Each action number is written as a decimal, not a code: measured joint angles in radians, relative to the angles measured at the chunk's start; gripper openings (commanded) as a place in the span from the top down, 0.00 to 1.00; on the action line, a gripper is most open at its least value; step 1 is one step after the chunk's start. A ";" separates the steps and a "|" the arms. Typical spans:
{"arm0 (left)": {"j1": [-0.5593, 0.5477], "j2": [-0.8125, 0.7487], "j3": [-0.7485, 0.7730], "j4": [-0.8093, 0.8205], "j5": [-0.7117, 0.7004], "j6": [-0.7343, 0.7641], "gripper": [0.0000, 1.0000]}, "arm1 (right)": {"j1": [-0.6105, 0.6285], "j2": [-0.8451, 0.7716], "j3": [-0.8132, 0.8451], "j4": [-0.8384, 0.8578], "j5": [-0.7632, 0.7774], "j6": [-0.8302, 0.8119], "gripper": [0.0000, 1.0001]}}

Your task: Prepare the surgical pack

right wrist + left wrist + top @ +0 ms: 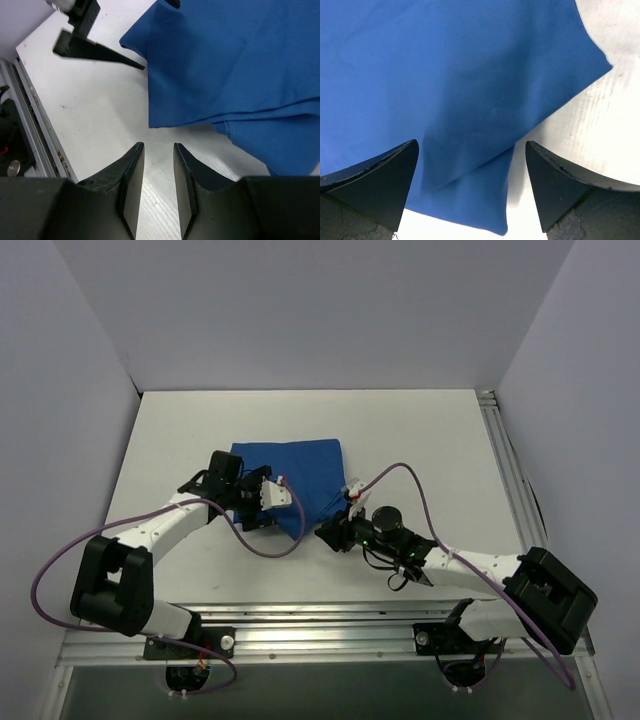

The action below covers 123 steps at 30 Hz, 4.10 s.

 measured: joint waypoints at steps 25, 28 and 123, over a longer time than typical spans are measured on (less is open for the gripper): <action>-0.105 0.000 -0.098 0.138 -0.225 0.071 0.67 | 0.025 0.442 0.241 0.118 0.159 0.160 0.82; -0.106 0.000 -0.096 0.133 -0.227 0.054 0.84 | 0.024 0.470 0.269 0.105 0.159 0.169 0.82; -0.094 0.018 0.048 0.113 -0.200 -0.126 0.69 | -0.052 0.793 0.441 0.422 0.447 0.924 0.71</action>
